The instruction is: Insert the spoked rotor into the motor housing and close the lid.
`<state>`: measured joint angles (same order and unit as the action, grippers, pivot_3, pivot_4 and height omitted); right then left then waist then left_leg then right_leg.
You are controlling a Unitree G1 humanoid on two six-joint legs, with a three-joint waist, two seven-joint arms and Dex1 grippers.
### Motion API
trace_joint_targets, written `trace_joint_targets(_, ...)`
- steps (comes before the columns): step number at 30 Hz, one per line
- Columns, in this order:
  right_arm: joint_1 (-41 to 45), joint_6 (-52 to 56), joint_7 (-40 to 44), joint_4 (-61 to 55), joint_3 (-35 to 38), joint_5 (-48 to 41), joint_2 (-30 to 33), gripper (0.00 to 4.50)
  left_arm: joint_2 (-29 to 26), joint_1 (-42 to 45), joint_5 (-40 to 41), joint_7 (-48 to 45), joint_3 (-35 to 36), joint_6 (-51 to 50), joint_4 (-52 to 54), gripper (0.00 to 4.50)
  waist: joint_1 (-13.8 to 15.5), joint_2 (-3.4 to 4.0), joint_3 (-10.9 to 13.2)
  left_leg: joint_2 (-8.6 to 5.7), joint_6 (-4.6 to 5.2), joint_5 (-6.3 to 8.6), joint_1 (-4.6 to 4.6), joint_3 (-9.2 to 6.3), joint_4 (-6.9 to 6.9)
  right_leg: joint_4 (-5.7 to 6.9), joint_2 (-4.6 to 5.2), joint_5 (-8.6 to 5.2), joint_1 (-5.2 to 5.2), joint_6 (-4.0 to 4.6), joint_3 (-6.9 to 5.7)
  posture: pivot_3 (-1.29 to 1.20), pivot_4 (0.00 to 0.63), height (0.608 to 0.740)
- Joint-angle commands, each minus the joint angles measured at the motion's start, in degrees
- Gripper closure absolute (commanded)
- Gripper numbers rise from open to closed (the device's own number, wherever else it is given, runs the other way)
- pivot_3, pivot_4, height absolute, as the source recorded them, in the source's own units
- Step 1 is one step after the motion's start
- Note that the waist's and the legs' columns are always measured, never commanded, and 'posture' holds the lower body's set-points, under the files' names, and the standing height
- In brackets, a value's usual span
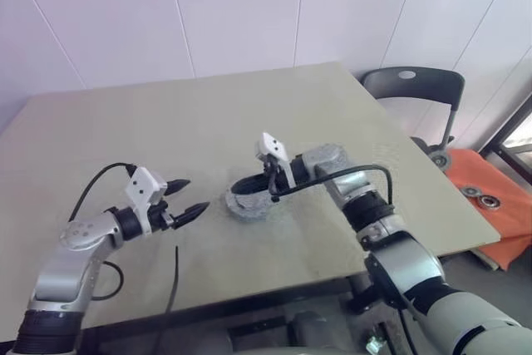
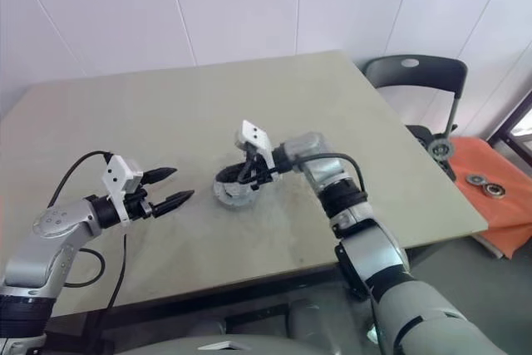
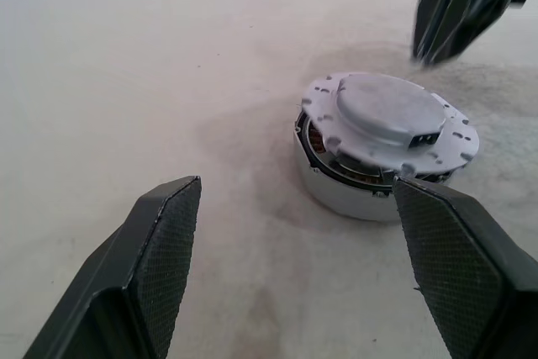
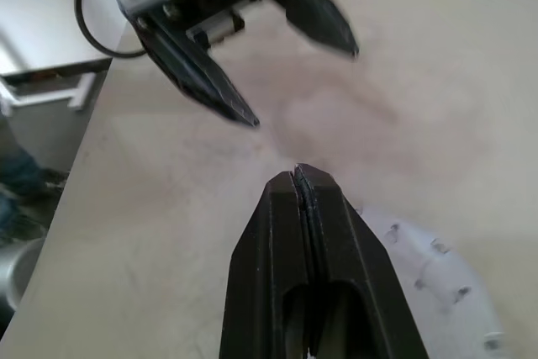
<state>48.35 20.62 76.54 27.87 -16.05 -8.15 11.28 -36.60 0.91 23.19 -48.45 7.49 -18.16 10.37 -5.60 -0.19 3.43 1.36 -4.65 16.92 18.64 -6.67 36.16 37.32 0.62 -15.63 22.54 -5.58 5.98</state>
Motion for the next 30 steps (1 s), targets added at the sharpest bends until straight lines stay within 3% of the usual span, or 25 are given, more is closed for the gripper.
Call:
trace_joint_targets(1, -1.31, 2.24, -1.12, -9.55, 1.37, -2.11, 2.35, 4.48, 0.15, 1.06, 0.52, -0.06, 0.48, 0.70, 1.53, 0.62, 0.04, 0.00, 0.00, 0.00, 0.00, 0.00, 0.00, 0.00, 0.00, 0.00, 0.00, -0.02, 0.00, -0.03, 0.00, 0.00, 0.000, 0.740)
trace_joint_targets(6, -4.02, -0.37, -8.38, -12.75, 1.08, 0.98, 4.62, 4.48, 0.72, 1.55, 0.15, 0.00, -0.01, 0.77, 1.09, 0.62, 0.05, -0.01, 0.00, 0.00, 0.00, 0.00, -0.01, 0.01, 0.02, -0.03, 0.00, -0.06, -0.02, -0.07, 0.00, 0.00, 0.000, 0.740)
trace_joint_targets(10, -7.69, -9.81, -21.02, -13.08, -0.73, 9.02, 4.74, 4.48, 1.31, 1.63, 0.13, -0.14, -0.61, 0.58, 1.30, 0.62, 0.05, -0.02, 0.00, 0.00, 0.00, 0.00, -0.01, 0.03, -0.01, -0.05, -0.01, -0.06, 0.00, -0.07, 0.01, 0.00, 0.000, 0.740)
trace_joint_targets(20, -13.83, -12.31, -26.78, -18.69, -2.46, 9.87, 2.49, 4.48, 1.12, 2.90, 0.12, -0.99, -1.71, 0.59, -0.07, 0.62, 0.10, -0.02, 0.00, 0.00, 0.00, 0.00, 0.42, 0.01, 0.04, -0.10, 0.00, 0.07, 0.31, 0.12, 0.02, 0.00, 0.000, 0.740)
trace_joint_targets(23, -14.48, -11.32, -25.41, -20.21, -1.80, 7.73, 2.95, 3.89, 0.77, 2.98, 0.15, -1.54, -1.39, 0.70, -0.40, 0.62, 0.14, -0.02, 0.00, 0.00, 0.00, 0.00, 0.48, 0.01, 0.05, -0.13, 0.00, 0.06, 0.33, 0.12, 0.01, 0.00, 0.000, 0.740)
trace_joint_targets(30, -17.06, -5.69, -19.31, -25.66, -2.76, 3.68, 6.41, 1.51, 0.96, 3.75, -0.07, -2.03, -1.67, 0.93, -1.05, 0.62, 0.16, -0.02, 0.00, 0.00, 0.00, 0.00, 0.57, 0.01, 0.03, -0.18, 0.00, 0.06, 0.41, 0.11, 0.01, 0.00, 0.000, 0.740)
